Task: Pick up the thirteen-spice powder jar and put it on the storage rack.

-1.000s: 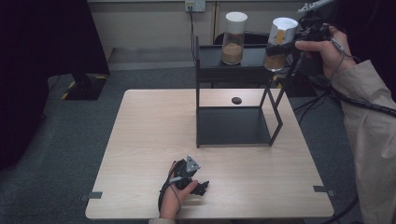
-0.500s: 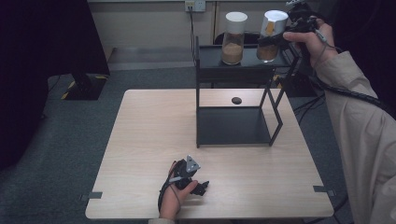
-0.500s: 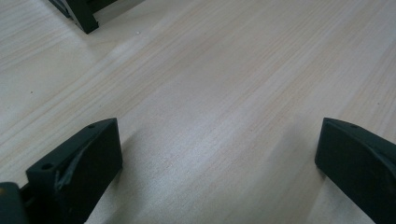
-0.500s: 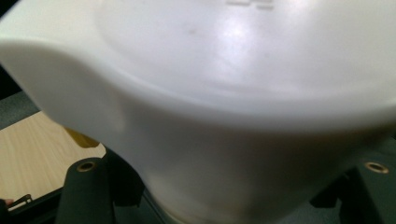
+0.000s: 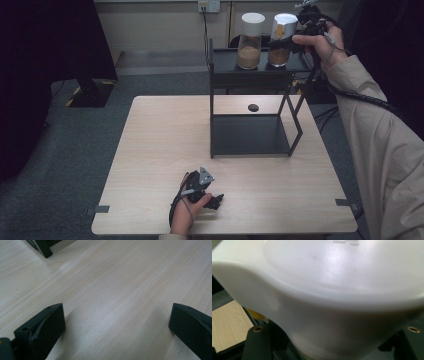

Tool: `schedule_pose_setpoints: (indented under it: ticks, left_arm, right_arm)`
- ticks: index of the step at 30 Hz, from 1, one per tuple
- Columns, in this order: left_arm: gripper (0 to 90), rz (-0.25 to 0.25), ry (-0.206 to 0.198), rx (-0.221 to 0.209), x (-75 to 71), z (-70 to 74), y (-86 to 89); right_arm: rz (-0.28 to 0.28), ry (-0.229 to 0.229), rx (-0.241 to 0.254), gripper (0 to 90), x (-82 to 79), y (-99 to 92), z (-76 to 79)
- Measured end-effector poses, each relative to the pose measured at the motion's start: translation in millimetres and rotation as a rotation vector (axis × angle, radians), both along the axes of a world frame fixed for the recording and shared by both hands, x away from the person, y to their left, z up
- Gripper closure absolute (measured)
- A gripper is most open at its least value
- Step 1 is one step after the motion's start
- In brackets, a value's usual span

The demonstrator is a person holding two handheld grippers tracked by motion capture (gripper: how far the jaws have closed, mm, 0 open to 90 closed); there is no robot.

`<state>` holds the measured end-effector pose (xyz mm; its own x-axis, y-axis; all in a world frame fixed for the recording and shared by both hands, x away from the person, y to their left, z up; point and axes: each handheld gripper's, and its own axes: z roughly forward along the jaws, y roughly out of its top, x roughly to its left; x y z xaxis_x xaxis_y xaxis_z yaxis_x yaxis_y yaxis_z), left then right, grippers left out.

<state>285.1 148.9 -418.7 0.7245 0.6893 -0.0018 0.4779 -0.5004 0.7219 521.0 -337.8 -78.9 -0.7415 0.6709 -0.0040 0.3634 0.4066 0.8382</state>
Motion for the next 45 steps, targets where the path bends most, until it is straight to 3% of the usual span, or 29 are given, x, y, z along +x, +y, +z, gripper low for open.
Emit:
schedule_pose_setpoints:
  ticks: [10,19,26,30,45]
  left_arm:
    - [0.0,0.000,0.000,0.000,0.0,0.0,-0.1]
    - [0.0,0.000,0.000,0.000,-0.1,0.0,-0.1]
    - [0.0,0.000,-0.002,0.000,-0.2,-0.2,-0.1]
    - [0.0,0.000,-0.002,0.000,-0.2,-0.2,0.0]
    - [0.0,0.000,-0.002,0.000,-0.2,-0.2,-0.1]
  right_arm:
    - [-0.010,-0.011,-0.002,29.9,-4.5,0.6,-2.4]
    - [-0.063,-0.013,-0.001,7.7,-12.2,1.5,0.5]
    - [-0.099,-0.017,0.028,1.0,-29.5,-6.7,-3.1]
    - [-0.111,-0.021,0.015,0.9,-40.3,-5.3,-3.8]
    - [-0.079,-0.029,0.073,0.8,-78.9,-13.7,-20.8]
